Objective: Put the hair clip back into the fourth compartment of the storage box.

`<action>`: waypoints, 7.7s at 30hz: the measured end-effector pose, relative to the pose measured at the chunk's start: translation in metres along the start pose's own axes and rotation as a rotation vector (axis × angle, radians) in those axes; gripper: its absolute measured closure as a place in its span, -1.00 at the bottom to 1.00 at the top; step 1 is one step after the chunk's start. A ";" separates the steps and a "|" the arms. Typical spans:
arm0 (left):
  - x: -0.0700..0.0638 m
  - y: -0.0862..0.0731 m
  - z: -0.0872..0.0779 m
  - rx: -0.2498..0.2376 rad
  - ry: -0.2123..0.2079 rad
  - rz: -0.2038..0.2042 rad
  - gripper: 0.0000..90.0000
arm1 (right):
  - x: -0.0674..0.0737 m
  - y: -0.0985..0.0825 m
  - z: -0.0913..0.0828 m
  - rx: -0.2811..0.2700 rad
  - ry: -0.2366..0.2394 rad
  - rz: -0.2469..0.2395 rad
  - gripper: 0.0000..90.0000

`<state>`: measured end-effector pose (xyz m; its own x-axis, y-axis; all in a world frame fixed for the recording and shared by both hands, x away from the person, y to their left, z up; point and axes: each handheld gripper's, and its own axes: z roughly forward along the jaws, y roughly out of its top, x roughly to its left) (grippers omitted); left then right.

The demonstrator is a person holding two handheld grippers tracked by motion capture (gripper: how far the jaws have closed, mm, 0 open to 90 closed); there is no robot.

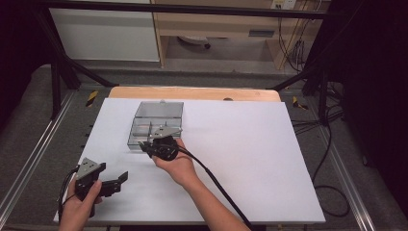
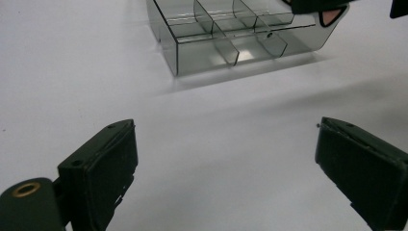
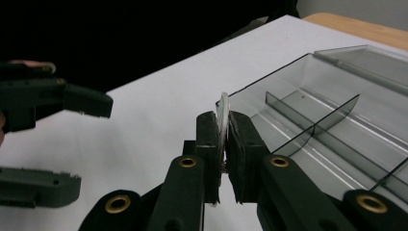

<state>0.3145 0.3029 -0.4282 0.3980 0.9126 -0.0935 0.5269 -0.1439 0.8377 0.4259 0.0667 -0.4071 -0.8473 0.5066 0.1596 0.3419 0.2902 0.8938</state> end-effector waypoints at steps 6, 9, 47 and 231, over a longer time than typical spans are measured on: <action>0.001 0.000 0.000 -0.002 0.000 -0.005 -0.84 | -0.005 0.006 -0.004 -0.044 -0.003 0.027 0.86; 0.000 0.000 0.000 -0.001 0.000 0.001 -0.85 | -0.007 0.009 -0.004 -0.059 -0.003 0.041 0.86; -0.002 0.000 0.001 -0.001 -0.003 0.013 -0.85 | -0.035 0.065 0.013 -0.092 -0.059 0.039 0.86; -0.007 0.000 0.005 0.014 -0.009 0.026 -0.85 | -0.036 0.038 0.023 0.143 -0.176 0.004 -0.89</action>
<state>0.3152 0.2945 -0.4306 0.4184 0.9050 -0.0772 0.5271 -0.1727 0.8321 0.4790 0.0780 -0.3888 -0.7660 0.6384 0.0758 0.4097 0.3939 0.8228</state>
